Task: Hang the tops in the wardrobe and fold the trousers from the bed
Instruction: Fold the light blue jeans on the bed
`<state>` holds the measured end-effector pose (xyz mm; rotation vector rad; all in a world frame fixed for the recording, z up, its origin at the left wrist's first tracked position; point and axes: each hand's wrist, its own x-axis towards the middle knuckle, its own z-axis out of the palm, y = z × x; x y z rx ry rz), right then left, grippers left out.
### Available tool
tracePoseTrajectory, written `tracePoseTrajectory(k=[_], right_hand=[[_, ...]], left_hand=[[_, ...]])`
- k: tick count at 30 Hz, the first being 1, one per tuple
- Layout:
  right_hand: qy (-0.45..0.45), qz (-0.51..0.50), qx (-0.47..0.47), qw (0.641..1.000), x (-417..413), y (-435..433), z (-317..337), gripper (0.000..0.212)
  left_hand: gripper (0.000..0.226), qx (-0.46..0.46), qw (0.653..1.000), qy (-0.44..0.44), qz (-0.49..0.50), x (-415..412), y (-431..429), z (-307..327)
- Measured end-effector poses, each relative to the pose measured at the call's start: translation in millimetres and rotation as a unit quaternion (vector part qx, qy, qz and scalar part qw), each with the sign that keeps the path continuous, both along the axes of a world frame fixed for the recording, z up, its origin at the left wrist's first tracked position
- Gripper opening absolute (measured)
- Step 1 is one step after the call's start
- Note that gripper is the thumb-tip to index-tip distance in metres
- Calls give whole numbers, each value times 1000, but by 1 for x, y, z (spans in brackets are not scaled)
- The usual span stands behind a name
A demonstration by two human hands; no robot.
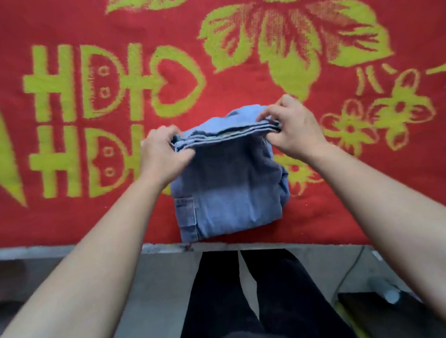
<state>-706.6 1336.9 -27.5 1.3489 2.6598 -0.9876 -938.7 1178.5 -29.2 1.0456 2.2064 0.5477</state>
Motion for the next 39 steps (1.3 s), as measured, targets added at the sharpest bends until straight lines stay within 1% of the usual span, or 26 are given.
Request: tracePoseTrajectory(k=[2, 4, 6, 8, 10, 11, 13, 14, 16, 17, 18, 19, 20, 21, 22, 23, 25, 26, 28, 31, 36, 37, 39], right_hand=[[9, 63, 61, 996, 27, -36, -1, 30], [-9, 130, 75, 989, 52, -70, -9, 30], [-54, 177, 47, 982, 73, -99, -23, 34], [-108, 208, 7, 972, 88, -122, -38, 46], [-166, 234, -30, 958, 93, -137, -48, 60], [-191, 237, -45, 951, 91, -139, -50, 63], [-233, 245, -54, 940, 81, -136, -52, 57], [-236, 244, -34, 940, 75, -133, -50, 49], [-196, 224, 40, 954, 60, -124, -45, 34], [-165, 203, 86, 961, 53, -117, -43, 32], [-129, 175, 123, 968, 44, -110, -42, 30], [-91, 140, 148, 975, 33, -103, -43, 27], [-65, 111, 159, 979, 22, -96, -46, 25], [-52, 96, 160, 981, 9, -90, -50, 31], [-59, 100, 149, 982, -4, -86, -55, 39], [-84, 122, 130, 980, -12, -82, -61, 46], [-166, 177, 89, 966, -13, -80, -79, 54], [-204, 183, 77, 959, -6, -78, -91, 55], [-246, 165, 54, 954, 13, -77, -111, 56], [-255, 151, 49, 954, 19, -82, -123, 56], [-238, 151, 18, 959, 2, -67, -103, 59], [-229, 164, 8, 960, -3, -56, -98, 64], [-219, 211, -34, 952, -21, -34, -89, 85]], left_hand=[[25, -37, 991, 60, -110, 21, -40, 2], [24, -56, 979, 93, -173, 43, -77, -5], [24, -74, 968, 122, -206, 64, -108, -16], [24, -106, 956, 149, -231, 81, -130, -30], [33, -123, 949, 162, -240, 90, -139, -41], [37, -124, 949, 164, -240, 91, -138, -44], [42, -129, 944, 177, -246, 89, -128, -45], [42, -133, 939, 193, -253, 87, -120, -44], [40, -133, 929, 231, -258, 82, -100, -40], [36, -122, 930, 246, -246, 78, -88, -39], [31, -94, 938, 253, -217, 75, -77, -39], [26, -55, 950, 252, -174, 71, -65, -42], [27, -20, 961, 245, -128, 67, -53, -46], [34, -8, 967, 234, -100, 64, -41, -50], [44, -28, 970, 219, -96, 61, -32, -55], [52, -63, 970, 206, -111, 58, -28, -63], [60, -147, 957, 190, -164, 55, -38, -81], [61, -183, 949, 183, -183, 55, -50, -92], [62, -202, 947, 174, -179, 60, -79, -109], [63, -182, 954, 169, -171, 61, -88, -121], [67, -191, 946, 154, -210, 46, -76, -111], [70, -187, 948, 141, -215, 40, -69, -107], [81, -180, 949, 104, -236, 25, -48, -102]])
